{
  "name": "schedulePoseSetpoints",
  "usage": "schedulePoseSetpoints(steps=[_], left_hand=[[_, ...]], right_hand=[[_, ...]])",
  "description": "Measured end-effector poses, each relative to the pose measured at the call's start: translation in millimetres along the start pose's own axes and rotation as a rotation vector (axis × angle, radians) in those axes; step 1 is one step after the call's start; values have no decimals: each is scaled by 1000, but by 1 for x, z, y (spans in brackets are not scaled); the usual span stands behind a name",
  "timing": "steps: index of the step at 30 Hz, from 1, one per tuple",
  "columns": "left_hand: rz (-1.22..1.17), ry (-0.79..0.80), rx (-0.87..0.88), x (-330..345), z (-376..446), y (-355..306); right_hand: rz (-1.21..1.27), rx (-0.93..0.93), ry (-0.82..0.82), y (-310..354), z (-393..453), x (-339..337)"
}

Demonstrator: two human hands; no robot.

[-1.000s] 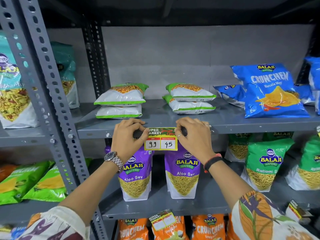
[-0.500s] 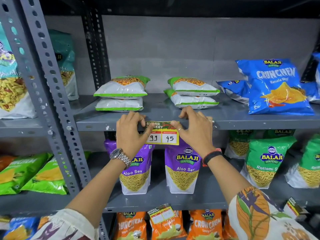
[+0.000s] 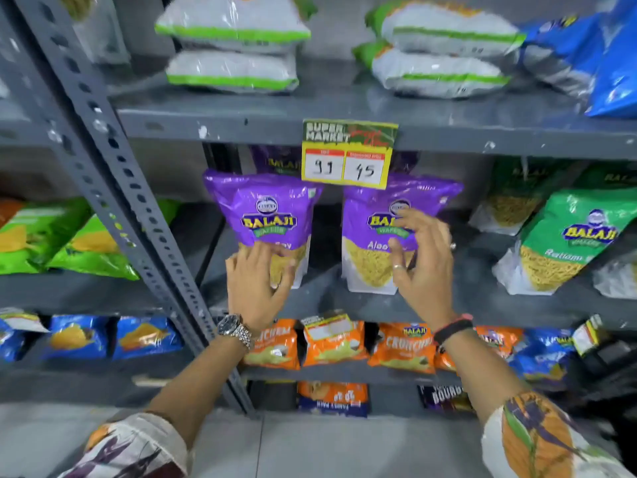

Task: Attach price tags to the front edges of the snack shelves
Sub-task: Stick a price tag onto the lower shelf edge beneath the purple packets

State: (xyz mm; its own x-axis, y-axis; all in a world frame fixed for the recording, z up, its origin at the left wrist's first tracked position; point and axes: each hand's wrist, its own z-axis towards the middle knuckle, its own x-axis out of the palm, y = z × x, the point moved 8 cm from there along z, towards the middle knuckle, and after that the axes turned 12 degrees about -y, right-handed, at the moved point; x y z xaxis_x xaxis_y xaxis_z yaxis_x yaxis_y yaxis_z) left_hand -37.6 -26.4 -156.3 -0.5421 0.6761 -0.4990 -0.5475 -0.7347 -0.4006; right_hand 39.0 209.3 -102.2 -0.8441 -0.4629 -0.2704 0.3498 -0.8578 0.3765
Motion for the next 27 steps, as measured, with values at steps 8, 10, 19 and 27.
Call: schedulePoseSetpoints(steps=[8, 10, 19, 27], left_hand=[[248, 525, -240, 98, -128, 63], [241, 531, -317, 108, -135, 64], [253, 423, -163, 119, -132, 70], [89, 293, -22, 106, -111, 57]], right_hand=[[-66, 279, 493, -62, -150, 85], [-62, 318, 521, -67, -168, 93], [-91, 303, 447, -68, -177, 109], [-75, 347, 414, -67, -177, 105]])
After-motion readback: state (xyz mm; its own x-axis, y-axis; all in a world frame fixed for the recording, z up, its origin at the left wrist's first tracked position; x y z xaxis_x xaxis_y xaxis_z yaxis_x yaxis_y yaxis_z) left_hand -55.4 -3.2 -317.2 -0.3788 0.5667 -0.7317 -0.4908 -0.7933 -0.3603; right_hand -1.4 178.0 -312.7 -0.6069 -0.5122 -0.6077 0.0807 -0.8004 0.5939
